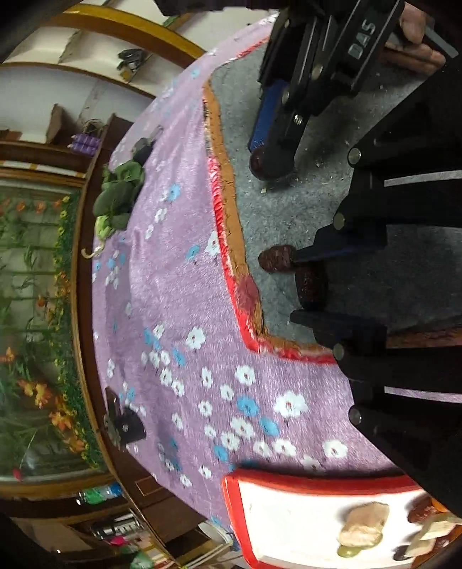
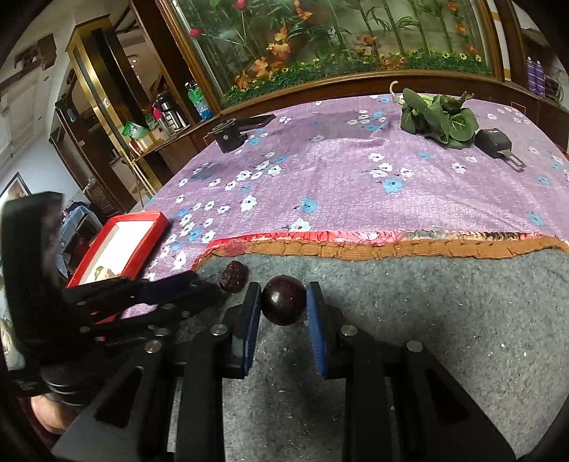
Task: Organize fruits
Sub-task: 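Carry the dates to the tray and release them with both grippers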
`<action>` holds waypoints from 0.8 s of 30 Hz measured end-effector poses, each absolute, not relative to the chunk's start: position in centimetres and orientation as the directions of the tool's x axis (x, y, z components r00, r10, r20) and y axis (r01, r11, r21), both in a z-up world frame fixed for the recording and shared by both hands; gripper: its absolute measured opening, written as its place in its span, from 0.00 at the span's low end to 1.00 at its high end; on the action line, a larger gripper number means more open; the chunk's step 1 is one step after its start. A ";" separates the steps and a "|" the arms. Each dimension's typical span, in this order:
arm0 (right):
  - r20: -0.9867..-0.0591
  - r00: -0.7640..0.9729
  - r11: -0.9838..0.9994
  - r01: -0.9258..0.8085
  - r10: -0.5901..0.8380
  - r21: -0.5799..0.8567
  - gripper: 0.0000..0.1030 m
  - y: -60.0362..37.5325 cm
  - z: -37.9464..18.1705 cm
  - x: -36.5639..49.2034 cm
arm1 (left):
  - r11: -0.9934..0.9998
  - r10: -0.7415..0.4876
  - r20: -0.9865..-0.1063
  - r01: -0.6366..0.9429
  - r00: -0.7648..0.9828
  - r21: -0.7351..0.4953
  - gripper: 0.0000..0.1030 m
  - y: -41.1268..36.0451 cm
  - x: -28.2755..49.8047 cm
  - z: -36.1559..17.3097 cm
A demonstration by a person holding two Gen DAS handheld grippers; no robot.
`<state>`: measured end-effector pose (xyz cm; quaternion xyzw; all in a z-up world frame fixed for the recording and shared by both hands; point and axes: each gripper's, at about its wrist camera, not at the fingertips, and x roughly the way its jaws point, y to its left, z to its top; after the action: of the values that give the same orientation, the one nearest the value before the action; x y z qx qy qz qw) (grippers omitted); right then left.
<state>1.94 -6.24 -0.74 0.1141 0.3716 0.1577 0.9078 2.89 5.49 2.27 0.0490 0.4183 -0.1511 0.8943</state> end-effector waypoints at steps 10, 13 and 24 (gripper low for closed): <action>-0.621 0.704 0.936 -0.199 0.343 0.292 0.27 -5.9 0.1 0.9 | 0.986 -0.144 -0.673 0.163 0.725 -0.034 0.25 9.4 -3.5 7.5; -0.592 0.715 0.921 -0.206 0.373 0.332 0.27 -6.3 1.3 -1.0 | 0.994 -0.095 -0.642 0.104 0.760 -0.023 0.25 11.7 -5.8 9.1; -0.526 0.763 0.911 -0.202 0.377 0.359 0.27 -7.0 5.2 -8.7 | 0.990 0.051 -0.598 -0.120 0.800 -0.077 0.25 20.6 -10.9 11.2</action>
<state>-8.69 -6.96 5.23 0.1421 0.3073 0.1558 0.9280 -10.88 20.60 11.24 -0.0556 0.3129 0.0451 0.9471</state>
